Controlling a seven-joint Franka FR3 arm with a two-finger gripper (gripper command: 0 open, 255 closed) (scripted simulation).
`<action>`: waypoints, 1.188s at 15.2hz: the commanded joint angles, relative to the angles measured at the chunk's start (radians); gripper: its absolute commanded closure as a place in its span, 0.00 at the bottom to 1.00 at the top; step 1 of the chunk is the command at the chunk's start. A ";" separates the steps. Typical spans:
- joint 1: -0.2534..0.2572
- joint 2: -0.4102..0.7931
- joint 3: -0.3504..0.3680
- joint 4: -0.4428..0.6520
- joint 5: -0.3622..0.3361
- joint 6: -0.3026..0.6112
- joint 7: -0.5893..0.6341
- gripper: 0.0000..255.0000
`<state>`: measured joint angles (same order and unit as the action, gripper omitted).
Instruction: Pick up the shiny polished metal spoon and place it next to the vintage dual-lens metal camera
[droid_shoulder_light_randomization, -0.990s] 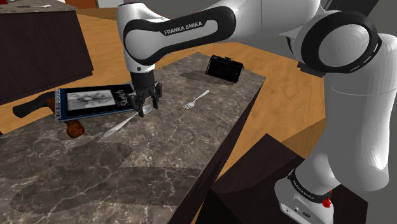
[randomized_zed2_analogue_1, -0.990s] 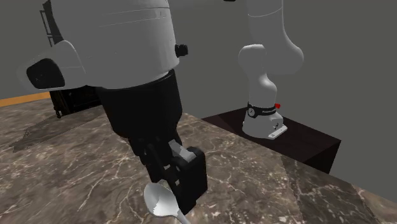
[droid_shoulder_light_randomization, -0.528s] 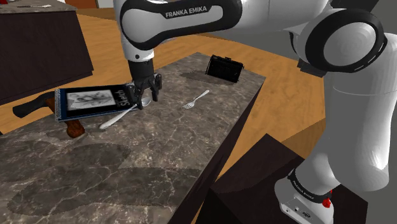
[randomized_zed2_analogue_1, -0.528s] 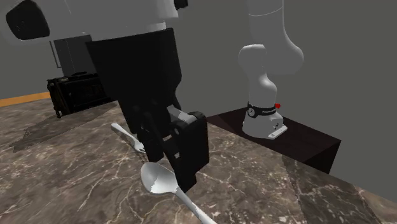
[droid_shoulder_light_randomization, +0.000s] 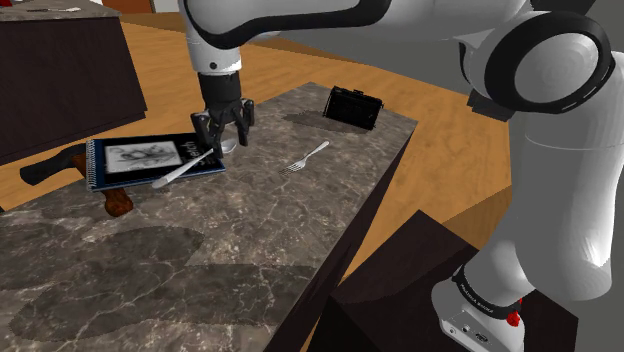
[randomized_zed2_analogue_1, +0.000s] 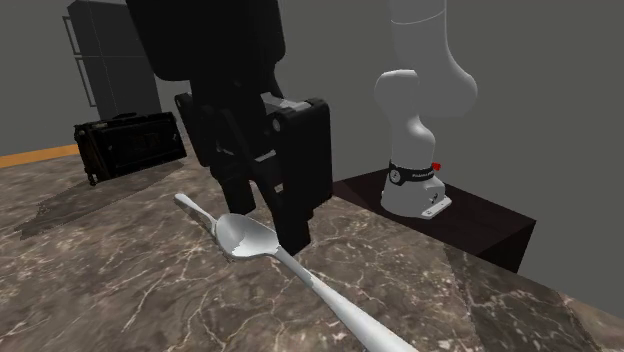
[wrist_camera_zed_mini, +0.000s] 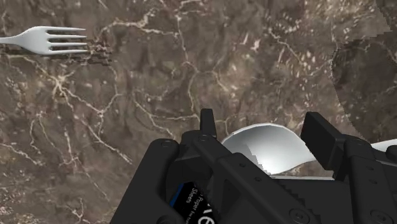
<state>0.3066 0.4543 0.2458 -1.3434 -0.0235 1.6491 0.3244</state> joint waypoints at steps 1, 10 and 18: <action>0.001 0.003 0.000 0.035 -0.001 -0.032 0.000 1.00; 0.012 0.022 0.002 0.186 -0.004 -0.164 0.007 1.00; -0.060 -0.106 -0.013 0.047 0.019 -0.156 -0.067 1.00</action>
<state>0.2633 0.3794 0.2368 -1.2475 -0.0099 1.4767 0.2759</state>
